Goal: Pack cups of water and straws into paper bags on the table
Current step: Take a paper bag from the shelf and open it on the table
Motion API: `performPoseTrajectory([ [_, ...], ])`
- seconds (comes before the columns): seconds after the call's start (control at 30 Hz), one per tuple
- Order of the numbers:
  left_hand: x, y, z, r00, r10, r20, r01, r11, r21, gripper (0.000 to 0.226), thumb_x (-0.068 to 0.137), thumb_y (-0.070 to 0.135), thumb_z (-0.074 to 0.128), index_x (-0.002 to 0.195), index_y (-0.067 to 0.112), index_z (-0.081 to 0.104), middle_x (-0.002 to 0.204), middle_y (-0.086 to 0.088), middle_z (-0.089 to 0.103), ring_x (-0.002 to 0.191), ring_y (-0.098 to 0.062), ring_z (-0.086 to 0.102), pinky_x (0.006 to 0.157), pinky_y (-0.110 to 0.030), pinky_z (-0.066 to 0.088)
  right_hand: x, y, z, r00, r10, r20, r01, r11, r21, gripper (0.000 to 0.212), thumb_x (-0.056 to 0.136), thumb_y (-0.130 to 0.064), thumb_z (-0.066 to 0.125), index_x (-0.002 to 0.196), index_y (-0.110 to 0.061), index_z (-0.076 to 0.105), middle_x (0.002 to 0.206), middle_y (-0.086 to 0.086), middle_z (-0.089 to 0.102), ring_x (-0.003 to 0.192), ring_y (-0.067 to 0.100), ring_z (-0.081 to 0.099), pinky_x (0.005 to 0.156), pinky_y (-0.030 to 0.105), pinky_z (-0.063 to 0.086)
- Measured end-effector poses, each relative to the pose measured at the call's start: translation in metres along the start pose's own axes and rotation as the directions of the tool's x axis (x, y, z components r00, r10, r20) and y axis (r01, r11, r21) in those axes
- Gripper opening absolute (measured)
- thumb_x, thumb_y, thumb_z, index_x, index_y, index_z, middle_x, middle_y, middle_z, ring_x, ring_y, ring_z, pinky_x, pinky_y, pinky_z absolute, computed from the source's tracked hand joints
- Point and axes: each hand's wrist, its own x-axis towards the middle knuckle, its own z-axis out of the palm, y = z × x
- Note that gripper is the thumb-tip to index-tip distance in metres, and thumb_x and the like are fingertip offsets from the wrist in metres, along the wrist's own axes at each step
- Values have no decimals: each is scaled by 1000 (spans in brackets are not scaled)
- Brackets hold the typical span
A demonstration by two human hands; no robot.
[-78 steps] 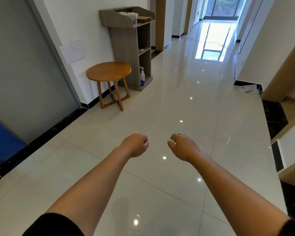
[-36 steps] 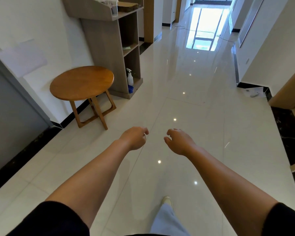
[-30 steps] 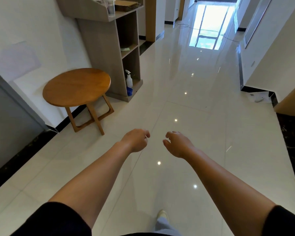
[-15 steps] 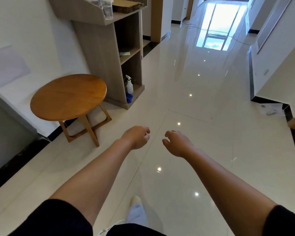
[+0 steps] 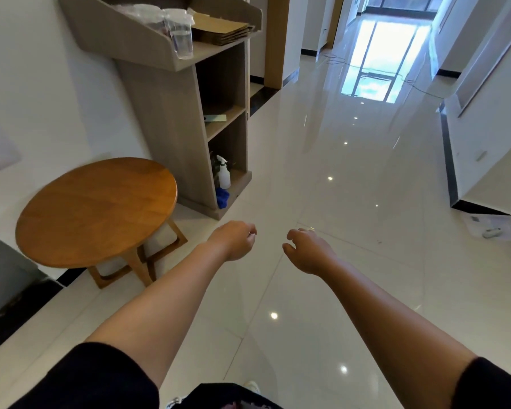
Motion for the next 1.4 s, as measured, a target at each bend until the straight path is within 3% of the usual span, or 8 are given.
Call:
performPoseTrajectory([
  [0.33,105,-23,-45,1000,4,-11,-4,1000,15,26,100,22,39,110,9,59,105,-9,64,94,-22,60,88,-42,51,119,9,-25,999,-31,10,31,1000,5,40,98,-33,40,130,-10,48,128,7,54,119,24,47,91,31,41],
  [0.6,207,-19,-61,998,-63,2,63,997,34,21,100,23,38,99,14,57,98,-7,64,84,-19,59,83,-36,52,224,51,-53,993,-114,33,115,993,-22,40,98,-33,41,130,-10,49,126,8,55,117,24,49,92,32,41],
  [0.7,252,-7,-69,991,-122,-53,123,992,4,19,99,22,38,90,16,54,95,-8,63,82,-19,58,79,-35,50,267,76,-72,986,-153,62,155,988,-28,40,98,-33,41,131,-9,48,128,9,54,118,25,49,95,33,41],
  [0.83,314,12,-83,977,-190,-95,182,980,-83,22,98,21,39,79,20,49,81,-3,59,73,-17,56,68,-32,50,325,112,-101,973,-202,113,210,976,-60,39,98,-32,41,129,-9,49,127,9,55,117,25,49,97,34,42],
  [0.93,358,26,-94,959,-244,-145,229,967,-115,29,98,22,39,69,25,43,72,1,54,64,-14,50,53,-24,36,368,136,-123,961,-241,132,252,965,-70,40,98,-32,40,130,-9,49,127,9,54,118,25,48,98,35,42],
  [1.2,438,35,-118,923,-350,-162,322,930,-177,20,97,23,39,94,15,57,89,-5,61,83,-22,58,66,-31,45,465,165,-163,930,-335,151,348,935,-68,40,98,-32,40,131,-10,48,129,9,53,119,25,48,98,35,40],
  [1.4,483,16,-146,902,-388,-190,351,914,-202,20,98,22,38,94,14,56,82,-3,59,74,-16,58,62,-27,45,529,153,-175,899,-418,132,425,904,-37,33,98,-29,42,122,-10,54,121,7,59,110,22,54,90,28,42],
])
